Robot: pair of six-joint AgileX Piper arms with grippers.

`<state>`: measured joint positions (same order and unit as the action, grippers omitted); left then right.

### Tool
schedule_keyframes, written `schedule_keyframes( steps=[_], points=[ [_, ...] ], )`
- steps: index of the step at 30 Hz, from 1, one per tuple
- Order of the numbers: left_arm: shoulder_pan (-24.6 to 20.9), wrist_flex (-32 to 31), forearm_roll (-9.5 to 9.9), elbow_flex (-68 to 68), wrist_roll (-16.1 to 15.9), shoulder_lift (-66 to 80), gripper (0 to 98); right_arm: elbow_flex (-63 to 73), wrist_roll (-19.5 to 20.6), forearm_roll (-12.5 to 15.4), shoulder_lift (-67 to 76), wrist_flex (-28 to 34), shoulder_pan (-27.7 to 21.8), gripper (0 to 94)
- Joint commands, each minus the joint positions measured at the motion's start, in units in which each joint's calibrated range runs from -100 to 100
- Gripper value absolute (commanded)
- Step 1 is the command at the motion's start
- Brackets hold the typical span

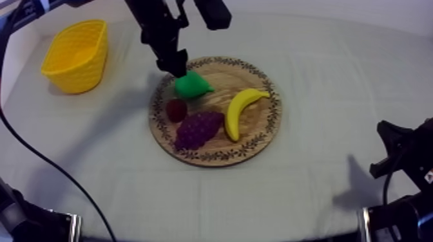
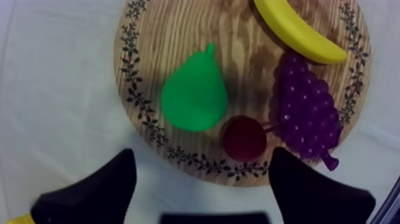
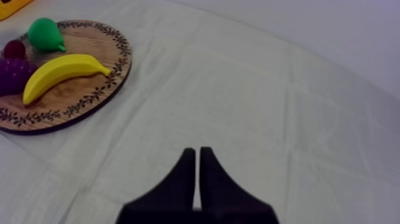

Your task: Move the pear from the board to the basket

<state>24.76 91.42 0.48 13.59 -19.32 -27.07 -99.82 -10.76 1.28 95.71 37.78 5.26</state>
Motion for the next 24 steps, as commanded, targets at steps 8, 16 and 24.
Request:
schedule_keyframes(
  steps=[8, 16, 24],
  points=[
    [0.0, 0.1, 0.35, 0.9, 0.0, -7.0, 84.5, 0.0, 0.0, 0.0, 0.0, 0.0, 0.0, 0.4],
    [0.0, 0.1, 0.35, 3.2, -0.1, -12.5, 84.8, 0.0, 0.0, 0.0, 0.0, 0.0, 0.0, 0.4],
    [0.5, 0.1, 0.25, 6.8, 0.1, -17.5, 84.4, 0.0, 0.0, 0.0, 0.0, 0.0, 0.0, 0.4]
  ],
)
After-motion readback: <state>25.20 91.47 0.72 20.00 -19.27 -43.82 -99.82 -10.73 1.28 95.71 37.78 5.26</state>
